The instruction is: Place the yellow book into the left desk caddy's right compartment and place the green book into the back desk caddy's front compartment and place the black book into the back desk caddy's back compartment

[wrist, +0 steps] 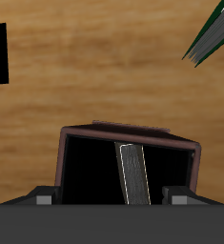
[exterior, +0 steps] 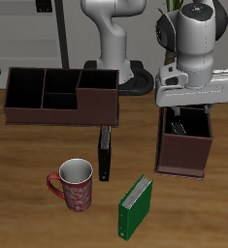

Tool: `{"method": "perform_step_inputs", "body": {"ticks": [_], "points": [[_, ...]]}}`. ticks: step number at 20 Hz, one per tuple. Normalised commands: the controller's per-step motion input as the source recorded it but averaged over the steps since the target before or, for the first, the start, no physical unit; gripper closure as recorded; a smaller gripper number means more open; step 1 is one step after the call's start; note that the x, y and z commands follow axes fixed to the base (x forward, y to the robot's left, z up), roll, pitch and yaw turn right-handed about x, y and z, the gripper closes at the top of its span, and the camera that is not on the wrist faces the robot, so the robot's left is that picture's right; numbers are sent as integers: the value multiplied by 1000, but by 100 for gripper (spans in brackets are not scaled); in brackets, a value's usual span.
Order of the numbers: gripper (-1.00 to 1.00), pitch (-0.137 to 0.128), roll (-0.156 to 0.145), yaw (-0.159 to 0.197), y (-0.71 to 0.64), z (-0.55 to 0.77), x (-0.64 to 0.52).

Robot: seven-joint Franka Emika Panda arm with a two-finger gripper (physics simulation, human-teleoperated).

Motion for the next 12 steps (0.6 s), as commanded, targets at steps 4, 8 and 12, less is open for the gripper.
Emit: {"method": "perform_step_inputs", "body": {"ticks": [4,8,12], "points": [[-100,-12,9,-1,-43,73,-46],[-100,-47,21,27,-35,331,-211],[-100,-44,4,30,-194,348,-90]]}}
